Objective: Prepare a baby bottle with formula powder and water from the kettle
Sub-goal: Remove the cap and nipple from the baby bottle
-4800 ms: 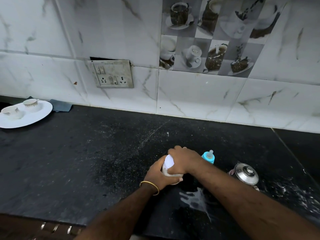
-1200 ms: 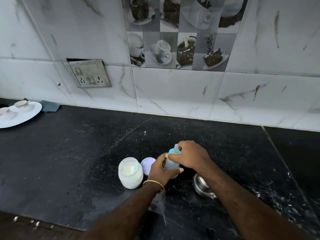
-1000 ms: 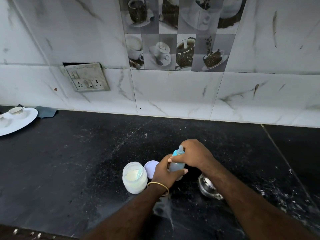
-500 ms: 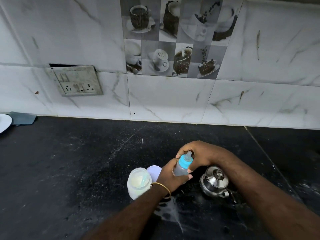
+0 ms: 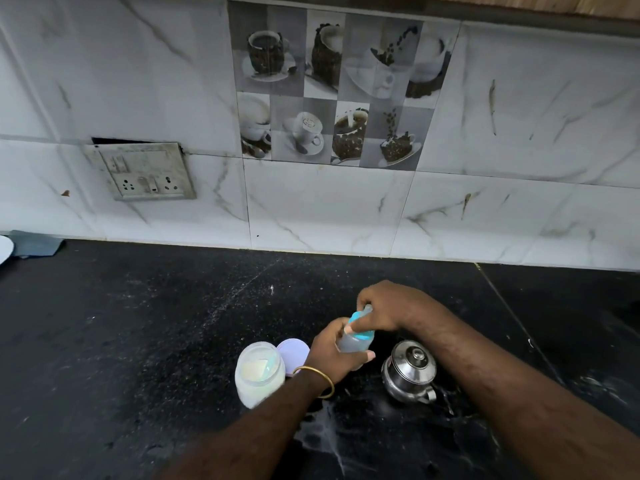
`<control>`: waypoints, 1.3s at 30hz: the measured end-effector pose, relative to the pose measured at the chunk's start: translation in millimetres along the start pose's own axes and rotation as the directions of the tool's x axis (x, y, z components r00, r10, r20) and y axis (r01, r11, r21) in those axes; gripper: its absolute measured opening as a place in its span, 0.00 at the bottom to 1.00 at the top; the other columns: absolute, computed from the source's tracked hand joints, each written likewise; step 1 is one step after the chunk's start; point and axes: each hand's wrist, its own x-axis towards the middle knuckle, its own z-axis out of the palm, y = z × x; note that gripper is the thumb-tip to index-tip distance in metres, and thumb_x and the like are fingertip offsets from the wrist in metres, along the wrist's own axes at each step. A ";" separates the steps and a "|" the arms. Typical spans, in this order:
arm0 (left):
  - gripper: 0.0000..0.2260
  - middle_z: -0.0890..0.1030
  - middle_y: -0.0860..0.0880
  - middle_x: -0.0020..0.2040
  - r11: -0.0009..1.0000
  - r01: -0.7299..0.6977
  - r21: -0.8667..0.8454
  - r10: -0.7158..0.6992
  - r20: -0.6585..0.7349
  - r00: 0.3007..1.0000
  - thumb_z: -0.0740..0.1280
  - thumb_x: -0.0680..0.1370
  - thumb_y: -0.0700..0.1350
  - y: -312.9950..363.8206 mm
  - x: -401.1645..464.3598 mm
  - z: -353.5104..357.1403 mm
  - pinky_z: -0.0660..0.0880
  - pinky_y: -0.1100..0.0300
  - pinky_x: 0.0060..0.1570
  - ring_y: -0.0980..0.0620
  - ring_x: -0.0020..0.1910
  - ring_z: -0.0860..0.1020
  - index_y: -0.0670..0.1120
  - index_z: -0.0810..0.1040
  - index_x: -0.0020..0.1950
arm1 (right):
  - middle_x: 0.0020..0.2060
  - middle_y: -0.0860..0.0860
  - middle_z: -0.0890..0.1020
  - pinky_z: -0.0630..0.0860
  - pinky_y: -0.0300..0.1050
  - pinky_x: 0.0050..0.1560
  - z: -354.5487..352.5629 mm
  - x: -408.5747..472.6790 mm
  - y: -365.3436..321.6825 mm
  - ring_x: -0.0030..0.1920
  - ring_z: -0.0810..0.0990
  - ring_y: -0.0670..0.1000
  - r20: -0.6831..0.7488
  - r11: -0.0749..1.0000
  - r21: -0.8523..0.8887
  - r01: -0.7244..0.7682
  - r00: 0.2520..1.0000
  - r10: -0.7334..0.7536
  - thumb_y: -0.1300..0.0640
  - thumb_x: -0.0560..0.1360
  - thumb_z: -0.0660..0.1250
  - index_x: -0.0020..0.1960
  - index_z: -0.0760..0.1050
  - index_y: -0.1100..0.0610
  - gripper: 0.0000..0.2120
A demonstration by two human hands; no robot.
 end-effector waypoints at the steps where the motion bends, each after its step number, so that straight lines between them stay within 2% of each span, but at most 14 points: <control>1: 0.22 0.83 0.54 0.48 1.000 0.004 0.013 -0.004 0.005 1.000 0.80 0.60 0.52 0.4 0.3 0.8 0.77 0.60 0.50 0.58 0.46 0.79 0.55 0.78 0.51 | 0.53 0.45 0.81 0.80 0.51 0.53 1.5 1.0 2.2 0.51 0.81 0.49 -0.007 1.000 0.012 0.020 1.000 -0.020 0.41 0.69 0.74 0.57 0.79 0.46 0.18; 2: 0.22 0.83 0.53 0.48 1.000 0.007 0.025 -0.007 0.013 1.000 0.80 0.61 0.51 1.1 0.4 1.7 0.77 0.62 0.49 0.59 0.45 0.79 0.56 0.78 0.51 | 0.53 0.44 0.81 0.81 0.52 0.54 1.3 0.4 3.6 0.51 0.81 0.49 0.013 0.999 0.019 0.049 0.999 -0.049 0.46 0.68 0.75 0.56 0.79 0.43 0.17; 4: 0.21 0.83 0.54 0.48 0.999 0.020 0.032 -0.021 0.020 1.000 0.80 0.62 0.50 0.4 0.9 3.4 0.76 0.65 0.47 0.60 0.45 0.79 0.56 0.78 0.52 | 0.57 0.41 0.79 0.81 0.54 0.56 1.2 1.5 6.8 0.56 0.80 0.48 0.056 0.994 0.016 0.111 0.992 -0.112 0.53 0.65 0.77 0.62 0.74 0.37 0.28; 6: 0.20 0.83 0.56 0.47 0.999 0.028 0.035 -0.028 0.015 0.999 0.80 0.63 0.48 -1.7 1.6 3.9 0.75 0.67 0.46 0.63 0.44 0.79 0.56 0.78 0.51 | 0.60 0.43 0.76 0.79 0.55 0.57 1.9 2.1 5.2 0.60 0.79 0.50 0.037 0.994 -0.041 0.098 0.995 -0.096 0.45 0.65 0.78 0.67 0.69 0.37 0.34; 8: 0.19 0.82 0.57 0.46 0.998 0.035 0.043 -0.035 0.015 0.999 0.80 0.63 0.48 -1.9 1.6 4.3 0.76 0.66 0.47 0.62 0.44 0.78 0.57 0.77 0.50 | 0.59 0.45 0.78 0.79 0.53 0.54 2.1 2.2 4.5 0.57 0.80 0.51 -0.016 0.995 -0.088 0.052 0.998 -0.054 0.36 0.67 0.74 0.65 0.74 0.44 0.29; 9: 0.20 0.82 0.56 0.47 0.998 0.045 0.047 -0.046 0.016 0.999 0.80 0.63 0.49 -2.2 1.6 4.5 0.76 0.63 0.48 0.61 0.45 0.79 0.58 0.77 0.50 | 0.56 0.46 0.80 0.80 0.52 0.52 2.9 3.2 5.1 0.54 0.81 0.51 -0.035 0.995 -0.085 0.056 0.998 -0.059 0.36 0.69 0.73 0.61 0.78 0.47 0.25; 12: 0.22 0.83 0.55 0.50 0.995 0.074 0.067 -0.076 0.037 0.996 0.80 0.62 0.51 -4.8 0.6 5.0 0.77 0.60 0.52 0.57 0.49 0.80 0.58 0.77 0.53 | 0.53 0.46 0.80 0.81 0.50 0.49 7.6 5.1 5.9 0.50 0.81 0.49 0.001 0.989 -0.066 0.133 0.991 -0.133 0.48 0.69 0.76 0.53 0.80 0.47 0.14; 16: 0.28 0.83 0.54 0.53 0.986 0.128 0.103 -0.130 0.012 0.991 0.79 0.60 0.55 -9.8 -0.7 6.1 0.79 0.51 0.57 0.52 0.54 0.81 0.58 0.76 0.57 | 0.54 0.43 0.76 0.81 0.52 0.51 11.1 11.3 10.0 0.52 0.78 0.49 0.009 0.973 -0.067 0.223 0.975 -0.223 0.61 0.67 0.74 0.52 0.77 0.42 0.19; 20: 0.27 0.82 0.57 0.51 0.969 0.173 0.177 -0.163 -0.067 0.984 0.78 0.55 0.61 -24.7 4.0 8.7 0.77 0.50 0.56 0.51 0.53 0.80 0.65 0.73 0.50 | 0.59 0.44 0.73 0.79 0.52 0.57 12.2 21.5 22.3 0.57 0.77 0.49 -0.055 0.980 0.037 0.197 0.979 -0.195 0.58 0.67 0.76 0.63 0.74 0.45 0.27; 23: 0.25 0.82 0.56 0.48 0.961 0.202 0.188 -0.192 -0.070 0.979 0.79 0.55 0.56 -18.4 -1.2 6.9 0.78 0.51 0.55 0.51 0.50 0.81 0.61 0.73 0.48 | 0.60 0.45 0.70 0.79 0.51 0.57 22.5 31.1 36.6 0.57 0.77 0.51 -0.069 0.989 0.077 0.124 0.991 -0.118 0.57 0.66 0.77 0.64 0.74 0.47 0.28; 26: 0.24 0.80 0.56 0.45 0.955 0.208 0.210 -0.198 -0.070 0.978 0.81 0.60 0.47 -15.5 -4.6 5.2 0.76 0.60 0.50 0.53 0.47 0.80 0.56 0.72 0.48 | 0.62 0.48 0.71 0.77 0.48 0.57 43.5 45.5 46.6 0.59 0.76 0.52 -0.052 0.992 0.091 0.092 0.995 -0.087 0.59 0.67 0.76 0.64 0.74 0.48 0.28; 29: 0.23 0.80 0.56 0.45 0.946 0.211 0.248 -0.190 -0.105 0.976 0.81 0.60 0.46 -16.5 -2.9 2.3 0.77 0.58 0.50 0.53 0.46 0.80 0.55 0.72 0.47 | 0.63 0.49 0.73 0.75 0.48 0.60 64.3 59.8 49.0 0.62 0.75 0.52 -0.024 0.992 0.099 0.080 0.997 -0.078 0.60 0.67 0.76 0.66 0.73 0.49 0.29; 32: 0.24 0.80 0.57 0.45 0.933 0.217 0.286 -0.190 -0.118 0.975 0.81 0.59 0.47 -12.0 -3.6 2.2 0.78 0.56 0.51 0.53 0.46 0.80 0.57 0.71 0.46 | 0.66 0.51 0.74 0.74 0.49 0.63 76.6 68.0 46.5 0.66 0.74 0.53 0.000 0.996 0.024 0.090 0.996 -0.090 0.61 0.68 0.77 0.70 0.72 0.50 0.32; 39: 0.25 0.82 0.55 0.50 0.921 0.225 0.319 -0.196 -0.121 0.973 0.80 0.59 0.50 -13.1 -3.2 2.5 0.78 0.52 0.54 0.52 0.50 0.80 0.57 0.73 0.51 | 0.63 0.51 0.79 0.75 0.49 0.56 93.9 83.2 42.1 0.62 0.78 0.54 0.044 0.989 -0.055 0.138 0.990 -0.136 0.63 0.71 0.71 0.62 0.77 0.50 0.22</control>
